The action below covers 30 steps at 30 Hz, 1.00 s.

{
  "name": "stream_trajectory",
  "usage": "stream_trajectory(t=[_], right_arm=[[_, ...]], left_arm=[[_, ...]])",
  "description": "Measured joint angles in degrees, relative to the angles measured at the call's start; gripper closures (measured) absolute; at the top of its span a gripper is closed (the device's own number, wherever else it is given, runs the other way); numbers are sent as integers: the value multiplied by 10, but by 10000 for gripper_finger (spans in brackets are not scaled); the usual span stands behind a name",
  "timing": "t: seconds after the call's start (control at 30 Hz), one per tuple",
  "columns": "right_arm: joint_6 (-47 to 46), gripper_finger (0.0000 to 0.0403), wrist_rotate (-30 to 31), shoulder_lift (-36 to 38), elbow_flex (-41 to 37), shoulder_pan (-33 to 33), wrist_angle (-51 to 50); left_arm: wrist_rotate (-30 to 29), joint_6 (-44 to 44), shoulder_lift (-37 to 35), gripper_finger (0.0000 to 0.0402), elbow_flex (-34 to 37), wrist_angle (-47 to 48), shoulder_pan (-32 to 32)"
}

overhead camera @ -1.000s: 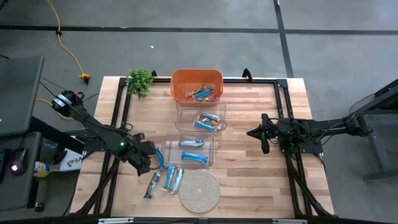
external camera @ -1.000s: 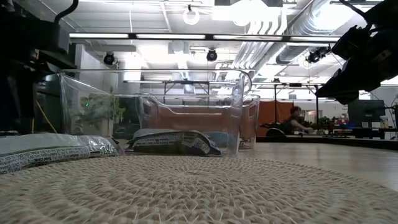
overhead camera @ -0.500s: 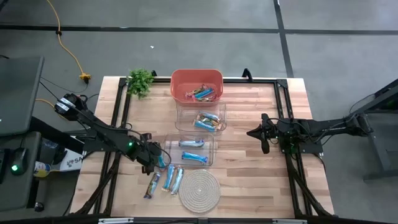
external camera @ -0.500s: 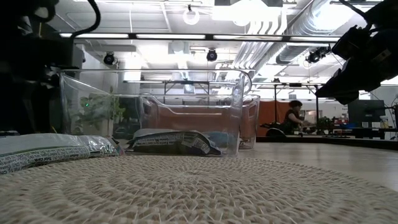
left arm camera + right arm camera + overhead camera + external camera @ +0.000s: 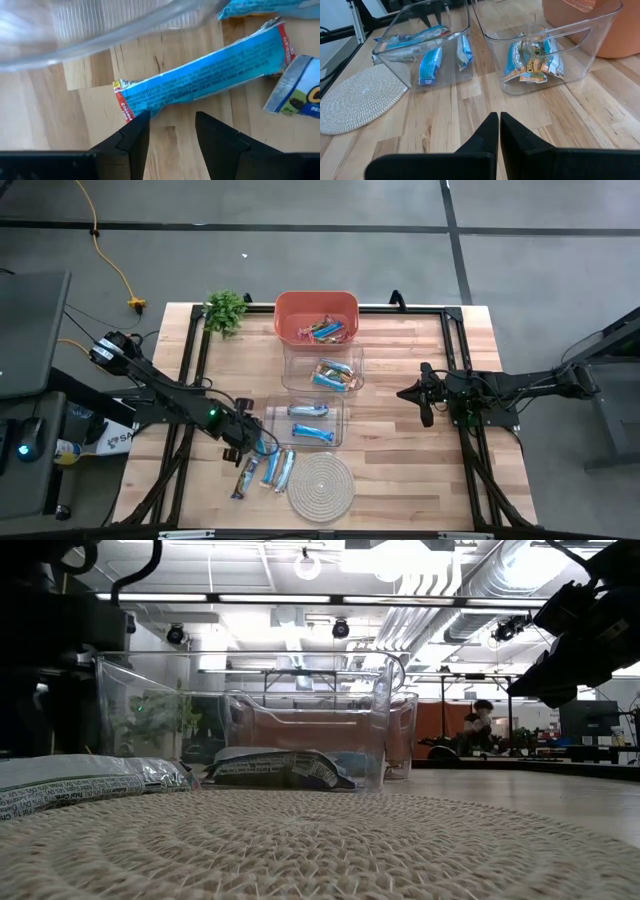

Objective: Pick and place Granola Bars by type
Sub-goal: Put the red granola bar into the orange bin

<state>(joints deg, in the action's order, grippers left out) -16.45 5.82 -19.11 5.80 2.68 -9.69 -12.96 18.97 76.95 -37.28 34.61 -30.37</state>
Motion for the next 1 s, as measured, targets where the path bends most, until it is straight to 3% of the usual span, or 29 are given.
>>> stream_trajectory(t=[0.2, 0.37, 0.53, 0.77, 1.0], right_arm=[[0, 402, 0, 0, 0, 0, 0], [0, 402, 0, 0, 0, 0, 0], [0, 402, 0, 0, 0, 0, 0], [0, 402, 0, 0, 0, 0, 0], [0, 402, 0, 0, 0, 0, 0]], left_arm=[[15, -12, 0, 248, -3, 9, 0], [-15, 3, -1, 248, -3, 9, 0], [-9, -2, -3, 248, -3, 5, 0], [-6, -94, -3, 248, -4, -60, 0], [39, -213, 3, 248, -4, -88, 0]])
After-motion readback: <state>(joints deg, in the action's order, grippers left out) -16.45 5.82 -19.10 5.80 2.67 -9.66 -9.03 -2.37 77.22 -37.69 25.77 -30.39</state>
